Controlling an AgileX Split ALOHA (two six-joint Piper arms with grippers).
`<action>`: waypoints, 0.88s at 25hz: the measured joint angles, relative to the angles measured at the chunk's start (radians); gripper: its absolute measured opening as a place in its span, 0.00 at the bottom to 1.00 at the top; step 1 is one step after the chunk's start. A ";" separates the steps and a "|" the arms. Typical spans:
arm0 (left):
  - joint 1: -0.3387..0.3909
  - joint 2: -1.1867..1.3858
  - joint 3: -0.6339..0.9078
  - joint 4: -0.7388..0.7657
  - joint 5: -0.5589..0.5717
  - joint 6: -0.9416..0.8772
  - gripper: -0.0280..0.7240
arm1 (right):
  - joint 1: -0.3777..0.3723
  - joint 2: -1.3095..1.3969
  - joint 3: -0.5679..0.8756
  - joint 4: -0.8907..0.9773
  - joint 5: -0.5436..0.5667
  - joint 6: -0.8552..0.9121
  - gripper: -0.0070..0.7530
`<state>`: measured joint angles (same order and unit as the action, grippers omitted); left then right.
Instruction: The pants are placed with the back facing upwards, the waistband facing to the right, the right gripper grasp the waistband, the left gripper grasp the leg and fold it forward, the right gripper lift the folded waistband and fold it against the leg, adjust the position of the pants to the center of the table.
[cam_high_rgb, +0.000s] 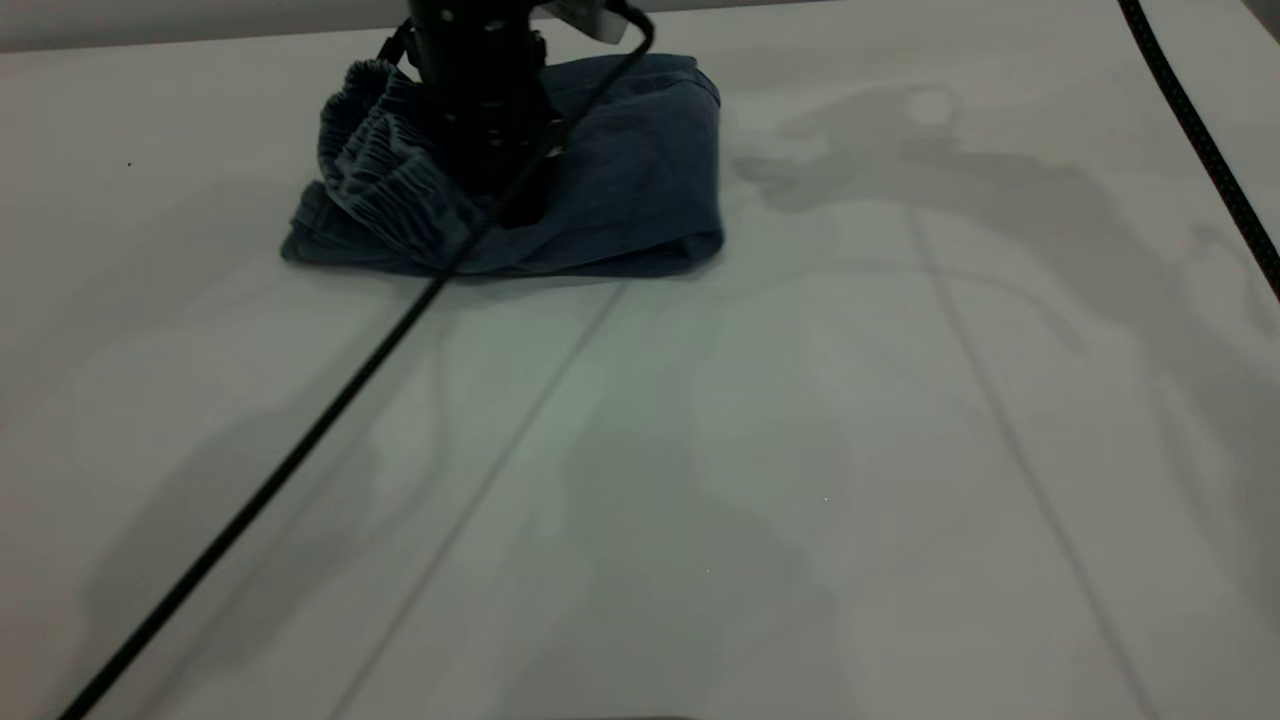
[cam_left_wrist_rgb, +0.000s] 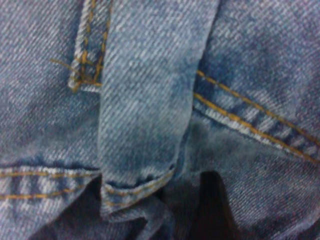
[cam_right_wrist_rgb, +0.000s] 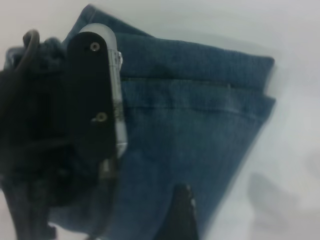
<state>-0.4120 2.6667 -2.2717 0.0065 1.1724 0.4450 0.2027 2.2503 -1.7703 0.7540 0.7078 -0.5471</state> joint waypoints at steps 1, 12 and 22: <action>-0.011 0.000 0.000 0.000 0.000 -0.039 0.65 | 0.000 -0.001 0.000 0.000 0.000 0.000 0.77; -0.062 0.010 -0.063 -0.007 0.000 -0.153 0.65 | -0.001 -0.088 0.000 -0.045 0.000 0.000 0.77; -0.067 -0.155 -0.158 0.064 0.000 -0.258 0.65 | -0.004 -0.369 0.000 -0.076 0.095 0.030 0.77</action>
<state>-0.4792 2.5118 -2.4301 0.0702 1.1724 0.1870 0.1991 1.8810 -1.7703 0.6777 0.8029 -0.5171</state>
